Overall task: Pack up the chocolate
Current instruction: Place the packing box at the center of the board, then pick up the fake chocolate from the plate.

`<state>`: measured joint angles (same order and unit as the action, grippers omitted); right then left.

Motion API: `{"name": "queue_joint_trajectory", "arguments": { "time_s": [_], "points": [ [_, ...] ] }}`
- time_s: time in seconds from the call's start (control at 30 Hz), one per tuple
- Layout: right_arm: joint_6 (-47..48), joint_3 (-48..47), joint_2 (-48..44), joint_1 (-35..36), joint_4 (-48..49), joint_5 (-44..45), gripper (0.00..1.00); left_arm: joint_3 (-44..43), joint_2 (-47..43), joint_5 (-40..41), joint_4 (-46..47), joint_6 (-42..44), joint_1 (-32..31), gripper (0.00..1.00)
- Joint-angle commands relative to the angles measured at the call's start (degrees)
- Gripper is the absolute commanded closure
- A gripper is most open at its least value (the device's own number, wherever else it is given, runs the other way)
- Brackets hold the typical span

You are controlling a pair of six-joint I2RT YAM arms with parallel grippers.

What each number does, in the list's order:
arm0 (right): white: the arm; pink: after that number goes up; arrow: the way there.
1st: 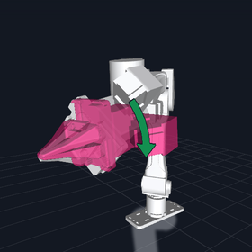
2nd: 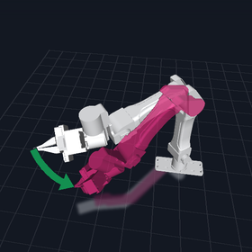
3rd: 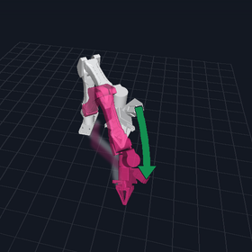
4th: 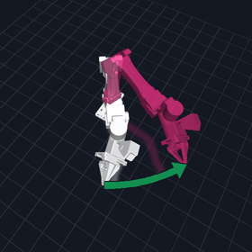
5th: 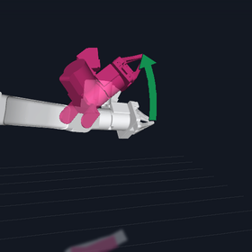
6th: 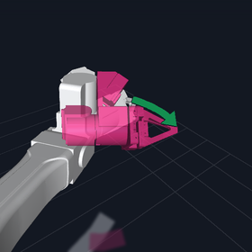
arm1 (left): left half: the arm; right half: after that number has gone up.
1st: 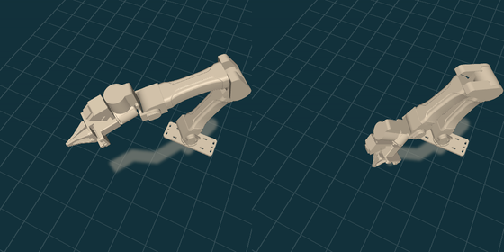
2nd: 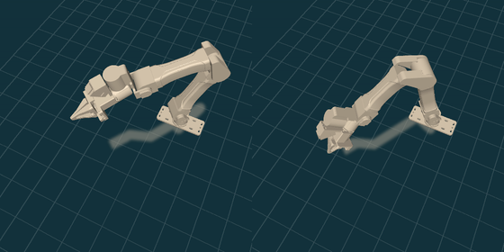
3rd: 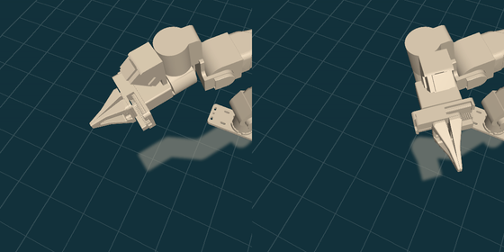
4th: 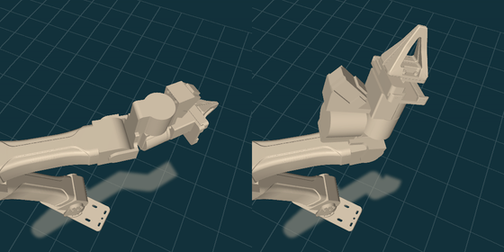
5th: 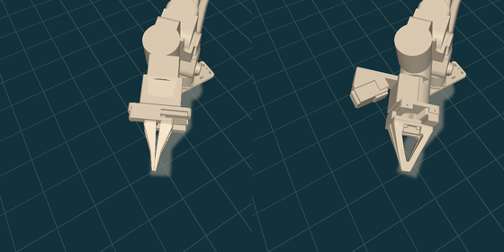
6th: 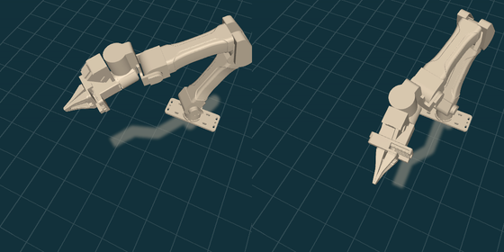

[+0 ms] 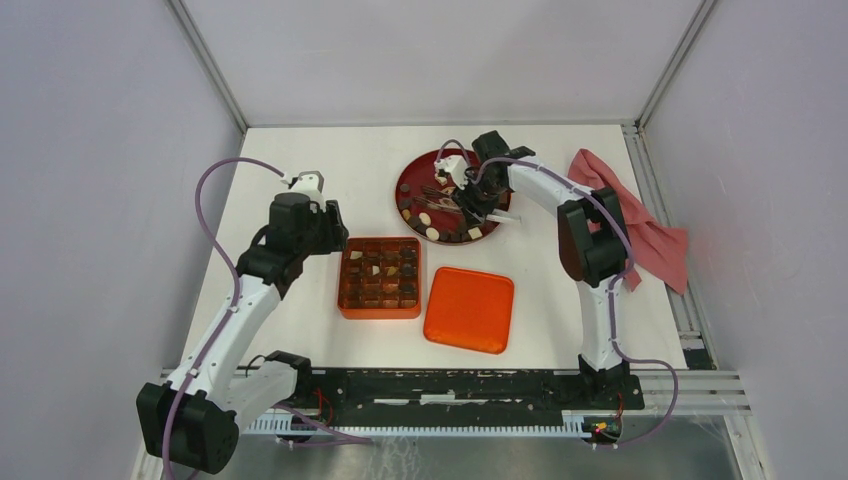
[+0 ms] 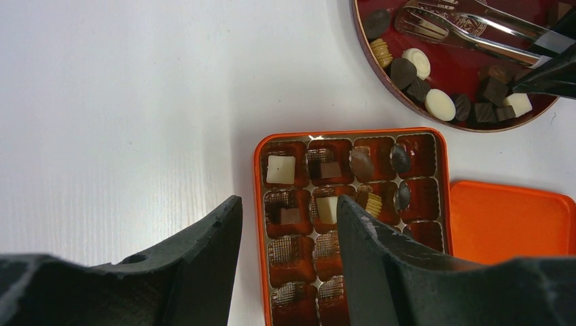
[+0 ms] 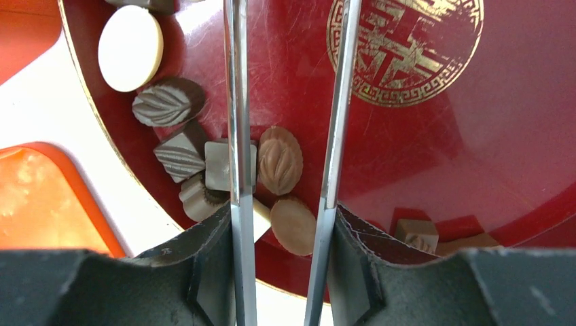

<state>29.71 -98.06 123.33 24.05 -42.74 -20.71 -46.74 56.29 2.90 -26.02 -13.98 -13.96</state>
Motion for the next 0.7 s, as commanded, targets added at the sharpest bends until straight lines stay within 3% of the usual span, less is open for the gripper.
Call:
{"name": "queue_joint_trajectory", "arguments": {
  "time_s": [0.0, 0.27, 0.67],
  "points": [
    [-0.89, -3.89, 1.11, 0.64, -0.57, 0.55, 0.52, 0.14, -1.21, -0.52, 2.17, 1.55, 0.22, 0.4],
    [-0.62, -2.66, 0.32, 0.6, -0.45, 1.4, 0.57, 0.06, -0.93, -0.72, 1.94, 1.65, 0.18, 0.4],
    [-0.36, 2.08, -6.76, -0.31, 2.3, -0.06, 0.96, 0.16, -1.15, -0.61, 1.94, 1.63, 0.2, 0.4]
  ]
}}
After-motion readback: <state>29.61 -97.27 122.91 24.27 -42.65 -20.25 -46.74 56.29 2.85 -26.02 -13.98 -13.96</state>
